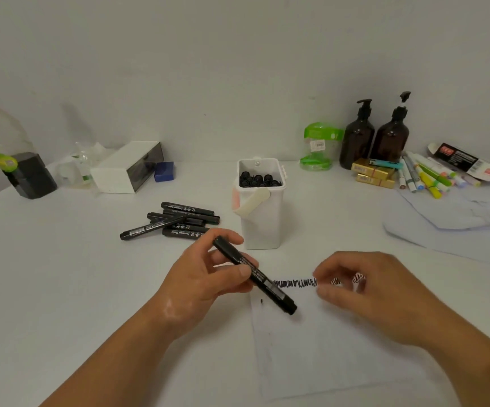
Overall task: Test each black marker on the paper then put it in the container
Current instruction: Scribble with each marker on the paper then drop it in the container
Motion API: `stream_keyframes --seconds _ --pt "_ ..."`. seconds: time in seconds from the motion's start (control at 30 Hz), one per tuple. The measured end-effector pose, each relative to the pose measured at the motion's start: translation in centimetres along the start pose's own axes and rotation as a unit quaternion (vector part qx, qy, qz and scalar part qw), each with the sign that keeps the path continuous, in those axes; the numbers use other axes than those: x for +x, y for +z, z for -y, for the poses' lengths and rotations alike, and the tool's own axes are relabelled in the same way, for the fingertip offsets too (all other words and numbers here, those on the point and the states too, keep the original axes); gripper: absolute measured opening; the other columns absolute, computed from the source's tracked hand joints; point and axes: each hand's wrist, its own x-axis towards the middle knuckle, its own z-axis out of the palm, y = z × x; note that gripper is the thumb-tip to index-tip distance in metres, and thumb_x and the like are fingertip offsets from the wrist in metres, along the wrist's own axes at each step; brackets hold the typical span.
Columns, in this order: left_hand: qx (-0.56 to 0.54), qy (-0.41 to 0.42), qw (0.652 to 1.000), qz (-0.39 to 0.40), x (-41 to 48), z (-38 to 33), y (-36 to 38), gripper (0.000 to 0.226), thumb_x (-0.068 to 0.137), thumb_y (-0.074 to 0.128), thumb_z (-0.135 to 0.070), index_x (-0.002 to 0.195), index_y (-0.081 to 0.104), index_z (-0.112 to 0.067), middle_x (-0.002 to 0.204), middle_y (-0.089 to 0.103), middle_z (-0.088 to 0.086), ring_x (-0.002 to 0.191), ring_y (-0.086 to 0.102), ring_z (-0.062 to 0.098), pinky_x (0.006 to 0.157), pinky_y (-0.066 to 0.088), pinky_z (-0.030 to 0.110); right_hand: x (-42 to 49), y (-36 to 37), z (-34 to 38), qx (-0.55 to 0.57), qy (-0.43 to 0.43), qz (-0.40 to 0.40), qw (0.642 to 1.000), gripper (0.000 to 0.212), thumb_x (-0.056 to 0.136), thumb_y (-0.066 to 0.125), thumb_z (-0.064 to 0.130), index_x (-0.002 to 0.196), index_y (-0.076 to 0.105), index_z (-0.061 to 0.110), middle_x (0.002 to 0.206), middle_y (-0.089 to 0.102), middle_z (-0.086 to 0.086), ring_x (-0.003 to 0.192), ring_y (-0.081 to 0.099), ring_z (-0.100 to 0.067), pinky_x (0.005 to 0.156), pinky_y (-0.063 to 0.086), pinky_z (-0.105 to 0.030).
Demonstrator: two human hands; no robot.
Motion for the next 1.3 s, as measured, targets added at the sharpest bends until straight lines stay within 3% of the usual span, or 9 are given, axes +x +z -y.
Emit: stream_keyframes --seconds 0.13,0.2,0.27,0.4,0.53,0.7,0.97,1.2,1.3 --pt "0.011 0.022 1.000 0.012 -0.1 0.2 0.8 0.033 0.066 0.085 -0.013 0.092 0.065 -0.014 0.103 0.072 0.022 0.094 0.071 0.042 0.085 0.057 0.048 -0.1 3.2 2.2 0.125 0.000 0.058 0.990 0.045 0.069 0.064 0.072 0.110 0.061 0.054 0.094 0.074 0.020 0.070 0.061 0.000 0.064 0.043 -0.011" --pt "0.038 0.028 0.999 0.009 -0.2 0.3 1.1 0.032 0.065 0.087 -0.012 0.087 0.064 -0.015 0.102 0.073 0.019 0.093 0.072 0.040 0.086 0.057 0.047 -0.1 4.2 2.4 0.131 -0.002 0.034 0.991 0.039 0.073 0.066 0.067 0.108 0.062 0.051 0.086 0.074 0.015 0.065 0.058 -0.002 0.062 0.043 -0.013" --pt "0.126 0.045 0.991 -0.001 -0.4 0.3 1.3 0.029 0.068 0.086 -0.011 0.083 0.062 -0.019 0.098 0.076 0.009 0.087 0.074 0.030 0.079 0.059 0.034 0.1 4.4 2.3 0.133 0.002 -0.009 0.991 0.022 0.082 0.076 0.051 0.102 0.067 0.049 0.081 0.073 0.014 0.067 0.058 -0.006 0.062 0.044 -0.014" --pt "0.379 0.143 0.914 -0.016 -0.9 0.7 1.7 0.024 0.079 0.081 -0.020 0.095 0.067 -0.031 0.086 0.073 -0.014 0.078 0.069 0.010 0.073 0.052 0.015 0.1 4.1 2.1 0.148 0.017 -0.059 0.987 0.023 0.082 0.083 0.032 0.095 0.074 0.048 0.084 0.074 0.015 0.066 0.061 -0.008 0.062 0.047 -0.014" --pt "0.488 0.190 0.851 0.045 -0.9 0.8 2.5 0.030 0.095 0.058 -0.037 0.123 0.063 -0.028 0.094 0.064 -0.020 0.080 0.057 0.001 0.073 0.040 0.008 0.0 4.2 2.7 0.187 0.015 -0.063 0.980 0.024 0.082 0.085 0.023 0.091 0.076 0.043 0.082 0.075 0.011 0.073 0.067 -0.013 0.067 0.053 -0.026" --pt "0.516 0.217 0.826 0.063 -1.2 1.0 3.2 0.032 0.102 0.038 -0.045 0.108 0.061 -0.023 0.083 0.054 -0.018 0.072 0.050 0.006 0.064 0.037 0.016 0.3 4.4 3.4 0.329 0.019 -0.048 0.943 0.010 0.075 0.079 0.028 0.084 0.076 0.028 0.066 0.069 0.007 0.056 0.059 -0.003 0.054 0.045 -0.014" --pt "0.502 0.228 0.832 0.062 -1.5 0.8 4.1 0.021 0.103 0.035 -0.051 0.091 0.045 -0.036 0.061 0.043 -0.028 0.053 0.042 -0.003 0.053 0.026 0.009 0.3 5.2 3.6 0.390 0.018 -0.022 0.920 0.026 0.069 0.078 0.041 0.083 0.070 0.020 0.061 0.058 -0.013 0.053 0.047 -0.020 0.049 0.039 -0.029" --pt "0.509 0.238 0.826 0.042 -1.4 1.1 4.3 0.028 0.100 0.037 -0.058 0.099 0.051 -0.035 0.057 0.040 -0.018 0.049 0.041 0.005 0.050 0.030 0.014 0.2 4.9 3.6 0.397 -0.002 -0.006 0.918 0.023 0.071 0.076 0.039 0.080 0.068 0.019 0.065 0.062 -0.019 0.055 0.049 -0.021 0.049 0.041 -0.028" --pt "0.517 0.213 0.828 0.035 -1.2 1.3 3.8 0.041 0.089 0.049 -0.069 0.111 0.049 -0.034 0.062 0.045 -0.014 0.055 0.045 0.009 0.053 0.033 0.014 0.5 4.7 3.2 0.406 0.007 -0.065 0.911 0.020 0.067 0.075 0.034 0.074 0.066 0.017 0.055 0.052 -0.006 0.050 0.044 -0.017 0.046 0.037 -0.028"
